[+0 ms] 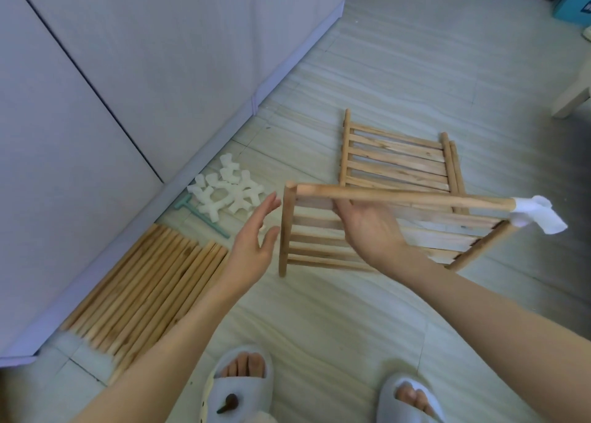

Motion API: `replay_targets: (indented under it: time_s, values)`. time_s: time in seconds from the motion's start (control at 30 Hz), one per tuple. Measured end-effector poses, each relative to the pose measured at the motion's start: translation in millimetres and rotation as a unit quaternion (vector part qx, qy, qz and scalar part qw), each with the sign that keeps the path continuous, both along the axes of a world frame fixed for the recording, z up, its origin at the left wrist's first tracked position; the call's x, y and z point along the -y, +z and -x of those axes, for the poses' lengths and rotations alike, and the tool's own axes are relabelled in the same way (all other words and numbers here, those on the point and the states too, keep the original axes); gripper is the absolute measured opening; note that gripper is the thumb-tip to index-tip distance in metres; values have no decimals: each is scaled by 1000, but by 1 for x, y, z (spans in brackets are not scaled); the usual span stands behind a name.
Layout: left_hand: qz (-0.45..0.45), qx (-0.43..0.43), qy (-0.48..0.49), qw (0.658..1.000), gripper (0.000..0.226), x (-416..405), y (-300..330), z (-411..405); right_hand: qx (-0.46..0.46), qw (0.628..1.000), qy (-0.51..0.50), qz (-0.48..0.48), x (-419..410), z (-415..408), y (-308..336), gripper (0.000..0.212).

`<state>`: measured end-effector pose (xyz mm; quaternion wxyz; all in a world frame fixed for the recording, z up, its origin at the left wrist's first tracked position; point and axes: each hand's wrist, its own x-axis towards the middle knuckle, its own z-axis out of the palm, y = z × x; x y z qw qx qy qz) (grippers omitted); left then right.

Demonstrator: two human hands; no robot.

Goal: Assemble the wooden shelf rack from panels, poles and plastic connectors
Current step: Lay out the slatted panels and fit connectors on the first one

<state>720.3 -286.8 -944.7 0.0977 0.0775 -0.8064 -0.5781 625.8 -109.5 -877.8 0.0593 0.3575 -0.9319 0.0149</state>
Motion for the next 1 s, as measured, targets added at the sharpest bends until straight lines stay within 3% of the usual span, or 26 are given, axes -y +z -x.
replay_targets:
  time_s: [0.1,0.27,0.53,0.67,0.77,0.87,1.0]
  values:
    - [65,84,64,992,47,22,-31,10,-2,999,-13,38,5,22,-3,21]
    - [167,310,75,933,55,59,-78,37,-45,997,-8,62,6,43,-7,27]
    - [176,335,71,923,66,52,-122,85,-65,991,-22,117,4,51,-20,24]
    - [175,320,121,923,37,50,-134,93,-78,989,-14,122,6,51,-20,26]
    - [116,289,178,933,27,49,-123,87,-79,990,-20,115,8,50,-18,28]
    - [-10,163,226,960,17,45,-83,83,-79,991,-24,102,8,49,-17,27]
    - [-123,-53,246,960,19,38,5,73,-62,993,-34,97,9,47,-13,25]
